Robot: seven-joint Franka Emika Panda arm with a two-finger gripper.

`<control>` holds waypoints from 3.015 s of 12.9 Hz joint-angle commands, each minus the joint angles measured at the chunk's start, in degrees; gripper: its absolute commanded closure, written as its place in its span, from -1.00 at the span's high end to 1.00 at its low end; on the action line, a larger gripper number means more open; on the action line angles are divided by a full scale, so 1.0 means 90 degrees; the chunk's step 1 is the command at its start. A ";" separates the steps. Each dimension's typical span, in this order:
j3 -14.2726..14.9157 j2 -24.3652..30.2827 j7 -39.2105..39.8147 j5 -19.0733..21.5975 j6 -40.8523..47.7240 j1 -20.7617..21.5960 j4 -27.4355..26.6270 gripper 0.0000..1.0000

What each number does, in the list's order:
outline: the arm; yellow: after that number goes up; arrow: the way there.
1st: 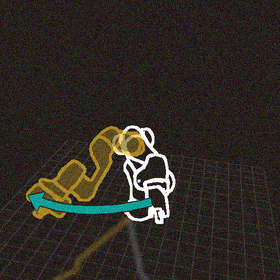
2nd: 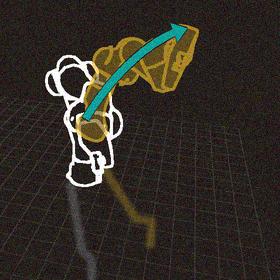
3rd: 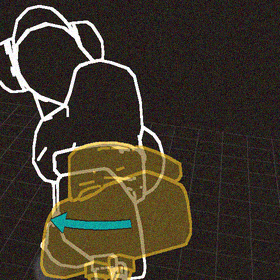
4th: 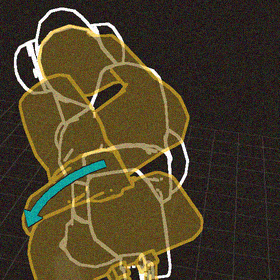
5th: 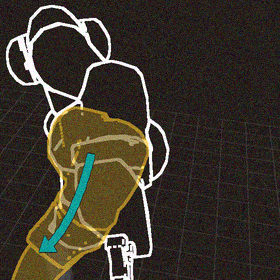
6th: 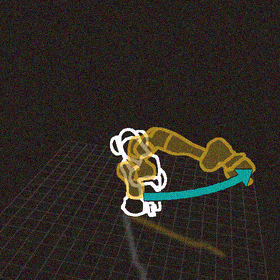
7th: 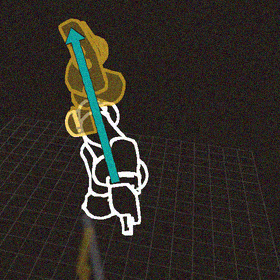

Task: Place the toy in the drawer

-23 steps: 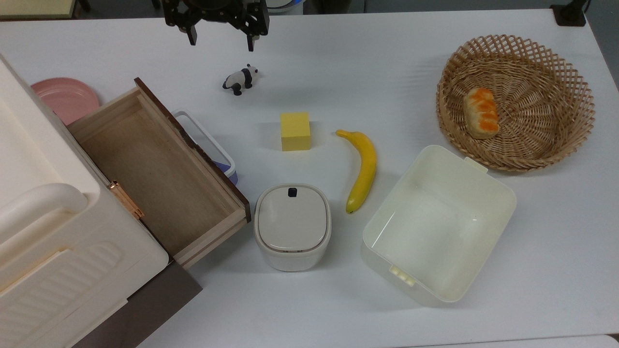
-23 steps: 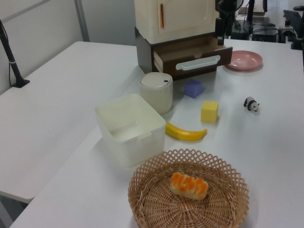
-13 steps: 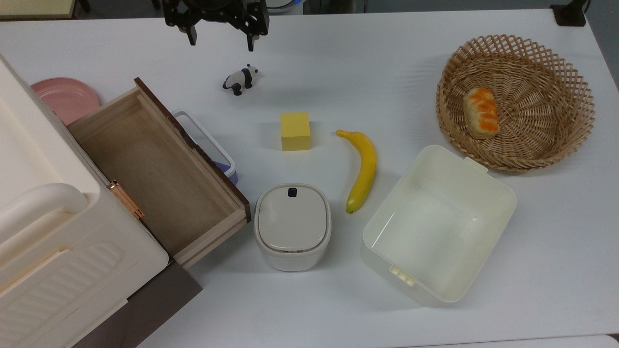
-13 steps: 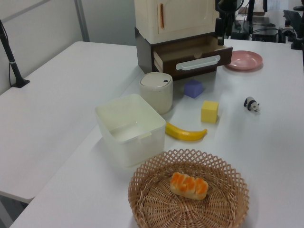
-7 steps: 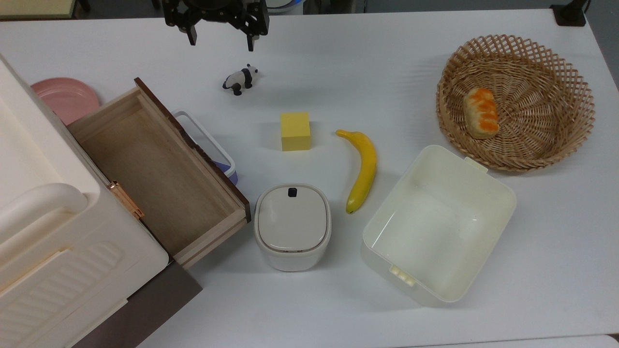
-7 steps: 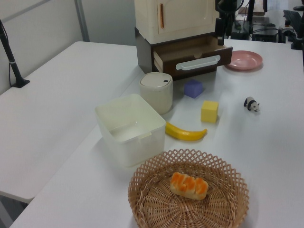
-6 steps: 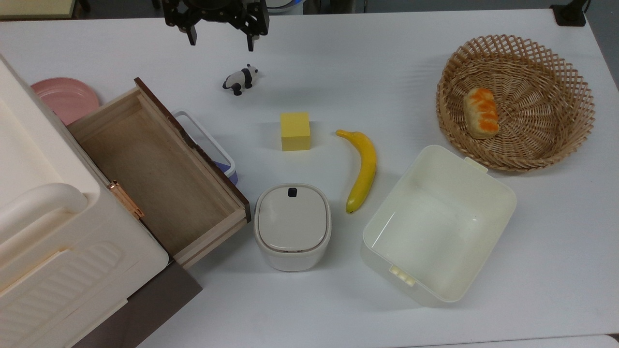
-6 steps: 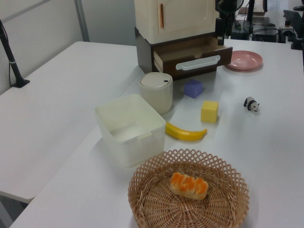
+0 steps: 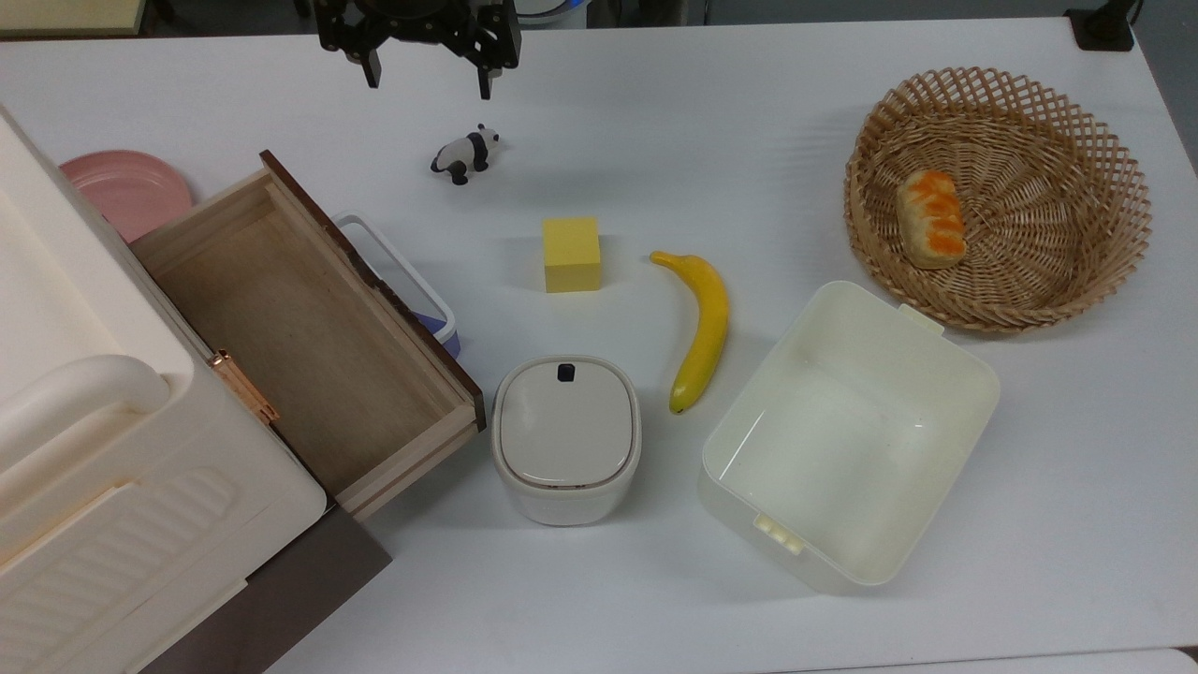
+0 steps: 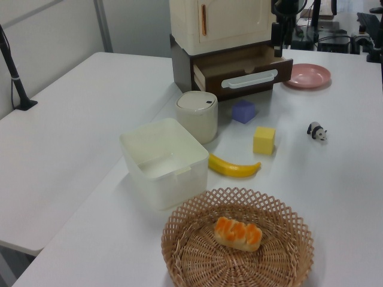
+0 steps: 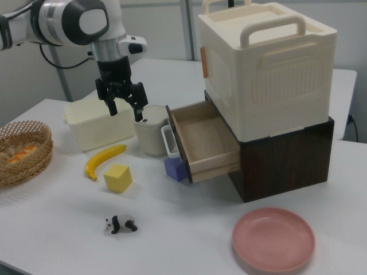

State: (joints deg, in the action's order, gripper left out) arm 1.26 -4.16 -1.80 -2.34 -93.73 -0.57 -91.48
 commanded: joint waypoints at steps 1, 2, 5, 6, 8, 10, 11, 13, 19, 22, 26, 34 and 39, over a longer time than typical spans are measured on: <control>0.0036 0.0013 0.0073 0.0026 0.0180 0.0024 0.0057 1.00; 0.0036 0.0013 0.0093 0.0026 0.0171 0.0015 0.0057 1.00; 0.0036 0.0003 0.0093 0.0036 0.0161 0.0044 0.0057 1.00; 0.0026 0.0003 0.0093 0.0036 0.0170 0.0054 0.0057 1.00; 0.0026 0.0013 0.0074 0.0094 0.0171 0.0044 0.0057 1.00; 0.0026 0.0023 0.0093 0.0094 0.0190 0.0044 0.0057 1.00; 0.0026 0.0023 0.0093 0.0094 0.0200 0.0044 0.0057 1.00; 0.0026 0.0033 0.0083 0.0114 0.0200 0.0015 0.0057 1.00; 0.0036 0.0033 0.0102 0.0104 0.0248 0.0024 0.0047 1.00; 0.0026 0.0033 0.0112 0.0104 0.0278 0.0024 0.0047 1.00; -0.0013 0.0013 0.0122 0.0104 0.0395 0.0073 0.0037 1.00; -0.0023 -0.0045 0.0132 0.0104 0.0395 0.0346 -0.0167 1.00; 0.0133 -0.0036 0.0791 0.0026 0.0376 0.0581 -0.0782 1.00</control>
State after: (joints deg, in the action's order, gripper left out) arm 0.52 -5.28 -1.40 -2.33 -91.48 3.59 -95.05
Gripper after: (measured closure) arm 0.000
